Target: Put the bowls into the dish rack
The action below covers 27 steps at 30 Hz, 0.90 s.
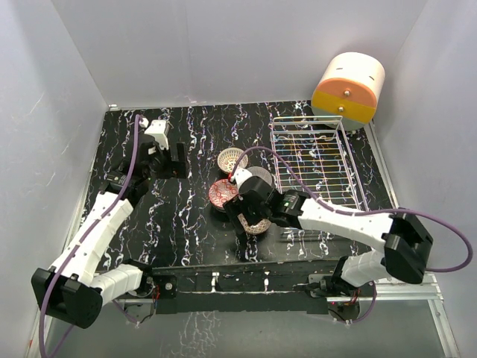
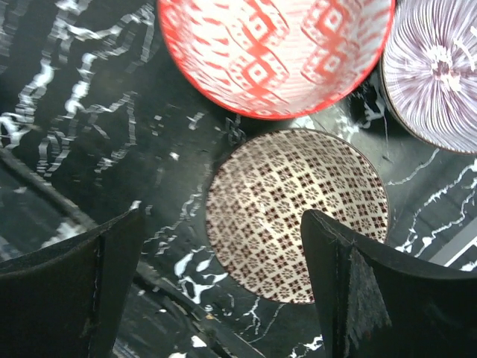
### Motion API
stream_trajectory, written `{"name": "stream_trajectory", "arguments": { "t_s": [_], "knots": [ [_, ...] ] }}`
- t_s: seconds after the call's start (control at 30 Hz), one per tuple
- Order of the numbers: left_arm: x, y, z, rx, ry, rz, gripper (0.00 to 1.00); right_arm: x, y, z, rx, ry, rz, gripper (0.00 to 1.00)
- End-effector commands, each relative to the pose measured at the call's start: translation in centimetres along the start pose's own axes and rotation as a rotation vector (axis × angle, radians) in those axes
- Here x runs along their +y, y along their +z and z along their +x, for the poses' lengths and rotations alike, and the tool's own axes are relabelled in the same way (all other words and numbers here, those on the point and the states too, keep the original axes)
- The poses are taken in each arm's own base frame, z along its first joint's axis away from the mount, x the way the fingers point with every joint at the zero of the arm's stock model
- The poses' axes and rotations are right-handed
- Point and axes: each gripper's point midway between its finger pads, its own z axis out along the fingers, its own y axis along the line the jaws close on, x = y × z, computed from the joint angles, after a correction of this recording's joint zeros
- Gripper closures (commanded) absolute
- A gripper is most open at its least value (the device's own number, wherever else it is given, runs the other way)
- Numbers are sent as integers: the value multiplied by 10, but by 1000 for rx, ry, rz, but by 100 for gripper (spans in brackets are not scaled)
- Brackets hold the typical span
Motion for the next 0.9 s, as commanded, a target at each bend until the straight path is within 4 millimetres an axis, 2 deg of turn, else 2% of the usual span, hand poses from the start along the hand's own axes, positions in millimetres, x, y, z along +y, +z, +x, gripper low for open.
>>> {"name": "stream_trajectory", "arguments": {
  "t_s": [0.0, 0.17, 0.3, 0.4, 0.73, 0.87],
  "knots": [
    [3, -20, -19, -80, 2, -22, 3, -16, 15, -2, -19, 7, 106, 13],
    [6, -31, -27, -123, 7, -40, 3, -14, 29, 7, 27, -29, 123, 20],
    [12, -28, -20, -103, 12, -70, 3, -9, 34, 19, 44, -58, 152, 21],
    [13, -25, -15, -88, 13, -75, 3, -14, 37, 28, 57, -54, 194, 23],
    [13, -27, -18, -101, 9, -71, 3, -22, 54, 48, 57, -79, 251, 31],
    [13, -28, -18, -107, 8, -74, 3, -27, 56, 51, 39, -79, 285, 45]
  ]
}}
